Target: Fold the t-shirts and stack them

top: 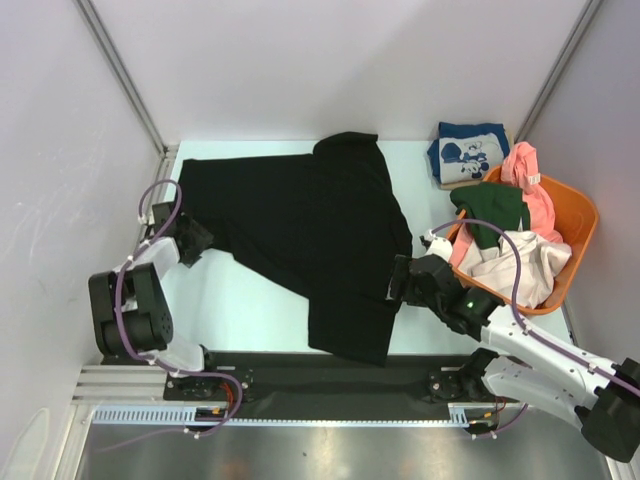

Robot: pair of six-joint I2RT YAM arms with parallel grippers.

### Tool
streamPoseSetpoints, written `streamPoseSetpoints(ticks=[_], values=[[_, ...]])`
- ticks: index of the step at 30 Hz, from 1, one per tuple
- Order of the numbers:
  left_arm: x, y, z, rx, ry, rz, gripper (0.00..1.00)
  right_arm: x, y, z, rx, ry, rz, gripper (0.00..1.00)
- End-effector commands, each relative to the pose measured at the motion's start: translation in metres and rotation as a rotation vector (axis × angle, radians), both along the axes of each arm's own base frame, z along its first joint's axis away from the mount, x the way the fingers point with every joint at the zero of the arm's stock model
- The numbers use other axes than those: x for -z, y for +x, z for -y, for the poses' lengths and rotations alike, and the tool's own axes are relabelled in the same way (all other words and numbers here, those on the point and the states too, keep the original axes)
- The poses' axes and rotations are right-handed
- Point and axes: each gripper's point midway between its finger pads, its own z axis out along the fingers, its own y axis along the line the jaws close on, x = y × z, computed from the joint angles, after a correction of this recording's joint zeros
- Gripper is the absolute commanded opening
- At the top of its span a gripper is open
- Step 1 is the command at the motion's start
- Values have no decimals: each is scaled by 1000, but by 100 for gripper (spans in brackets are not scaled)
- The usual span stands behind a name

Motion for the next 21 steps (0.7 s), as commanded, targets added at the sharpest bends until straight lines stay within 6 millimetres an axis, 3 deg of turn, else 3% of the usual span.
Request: streamPoseSetpoints(ticks=[1,9,10,14,17,20,21], values=[[-11,34,-2,-25,-41,127,61,-11,4,-2,-2,16,29,90],[10,34,-8,-65,-35,79,51,-11,3,2,-1,4,34,90],[10,35,-7,-68,-39,83,44,-10,3,3,0,0,32,90],[4,36,-14,-99,-11,104,38,-9,1,6,3,-8,24,89],[0,35,-17,-110,0,100,22,-9,-1,8,9,-3,23,89],[-6,31,-17,-117,4,104,14,-10,-3,9,14,2,23,89],[-13,30,-17,-117,12,122,8,-10,-3,9,15,4,21,89]])
